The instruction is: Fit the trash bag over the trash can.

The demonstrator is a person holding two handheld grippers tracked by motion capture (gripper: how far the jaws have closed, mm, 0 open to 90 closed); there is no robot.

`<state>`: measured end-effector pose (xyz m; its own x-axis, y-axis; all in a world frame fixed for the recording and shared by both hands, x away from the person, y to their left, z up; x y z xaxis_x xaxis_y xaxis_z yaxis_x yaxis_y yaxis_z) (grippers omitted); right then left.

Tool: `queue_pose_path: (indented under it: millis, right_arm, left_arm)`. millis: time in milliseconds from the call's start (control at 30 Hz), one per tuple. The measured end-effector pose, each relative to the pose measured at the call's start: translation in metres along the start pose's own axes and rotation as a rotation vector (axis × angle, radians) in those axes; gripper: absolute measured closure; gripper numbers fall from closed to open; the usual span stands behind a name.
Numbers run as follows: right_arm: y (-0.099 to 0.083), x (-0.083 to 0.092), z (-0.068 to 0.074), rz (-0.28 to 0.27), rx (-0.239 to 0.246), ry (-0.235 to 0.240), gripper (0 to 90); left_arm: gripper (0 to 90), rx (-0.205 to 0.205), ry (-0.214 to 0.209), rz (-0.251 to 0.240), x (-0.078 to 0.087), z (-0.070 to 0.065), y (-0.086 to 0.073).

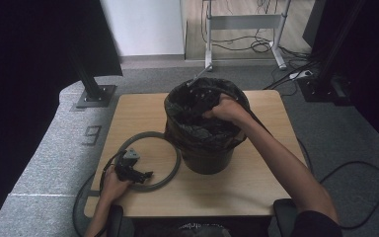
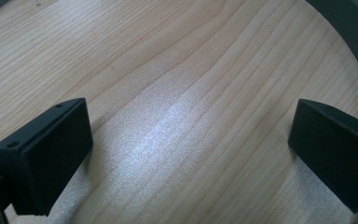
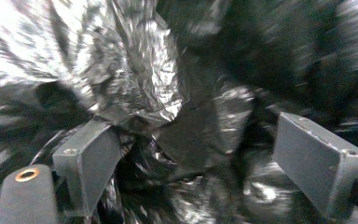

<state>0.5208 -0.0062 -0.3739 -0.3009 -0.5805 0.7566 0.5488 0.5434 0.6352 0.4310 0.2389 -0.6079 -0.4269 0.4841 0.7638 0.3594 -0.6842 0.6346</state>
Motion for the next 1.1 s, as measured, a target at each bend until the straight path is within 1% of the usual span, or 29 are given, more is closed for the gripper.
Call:
queue_pose_path:
  millis: [33, 167, 200, 233, 300, 467, 500, 600, 667, 700, 767, 900, 1000, 1067, 1100]
  right_arm:
    - [0.002, 0.007, -0.002, -0.03, 0.01, -0.003, 14.8]
    - [0.004, 0.027, -0.007, -0.096, 0.006, -0.015, 12.4]
    - [0.005, 0.031, -0.008, -0.106, -0.001, -0.027, 10.6]
    - [0.004, 0.033, -0.009, -0.109, 0.0, -0.032, 7.0]
    - [0.003, 0.04, -0.011, -0.115, -0.003, -0.032, 0.2]
    - [-0.002, 0.055, -0.013, -0.141, -0.015, -0.027, 0.0]
    - [-0.004, 0.06, -0.014, -0.145, -0.023, -0.03, 0.0]
    - [-0.007, 0.071, -0.017, -0.167, -0.026, -0.042, 0.0]
    - [-0.01, 0.079, -0.02, -0.176, -0.017, -0.061, 0.0]
    - [-0.013, 0.085, -0.022, -0.186, -0.025, -0.061, 0.0]
    - [-0.016, 0.092, -0.023, -0.194, -0.028, -0.061, 0.0]
    - [-0.026, 0.107, -0.027, -0.214, -0.021, -0.071, 0.0]
    - [-0.031, 0.114, -0.029, -0.219, -0.008, -0.098, 0.0]
    - [-0.031, 0.115, -0.028, -0.22, -0.015, -0.092, 0.0]
    - [-0.03, 0.113, -0.027, -0.223, -0.019, -0.087, 1.7]
  left_arm:
    - [0.0, 0.0, 0.0, 0.0, 0.0, 0.0, 0.0]
    - [0.0, 0.001, 0.001, 0.0, 0.0, 0.0, 0.0]
    - [0.0, 0.001, 0.001, 0.001, 0.0, 0.0, 0.0]
    - [0.0, 0.002, 0.002, 0.001, 0.0, 0.0, 0.0]
    - [0.0, 0.004, 0.003, 0.001, 0.0, 0.0, 0.0]
    - [0.0, 0.011, 0.011, 0.002, 0.0, 0.0, 0.0]
    - [0.0, 0.012, 0.011, 0.002, 0.0, 0.0, 0.0]
    - [0.0, 0.011, 0.011, 0.002, 0.0, 0.0, 0.0]
    - [0.0, 0.011, 0.011, 0.002, 0.0, 0.0, 0.0]
    - [0.0, 0.011, 0.011, 0.002, 0.0, 0.0, 0.0]
    - [0.0, 0.011, 0.011, 0.003, 0.0, 0.0, 0.0]
    - [0.0, 0.011, 0.011, 0.002, 0.0, 0.0, 0.0]
    - [0.0, 0.012, 0.011, 0.002, 0.0, 0.0, 0.0]
    - [0.0, 0.012, 0.011, 0.002, 0.0, 0.0, 0.0]
    - [0.0, 0.013, 0.012, 0.002, 0.0, 0.0, 0.0]
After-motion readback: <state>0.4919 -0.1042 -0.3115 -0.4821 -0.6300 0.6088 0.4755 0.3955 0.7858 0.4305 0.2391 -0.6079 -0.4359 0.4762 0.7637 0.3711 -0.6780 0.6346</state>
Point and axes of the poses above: each handheld gripper's, and its own axes: x roughly backward along the jaws, y roughly out of its top, z roughly to its left, the point moved 8 cm from there along -x, roughly forward along the jaws, and after that the axes turned 12 degrees about -x, right-handed, at the moved point
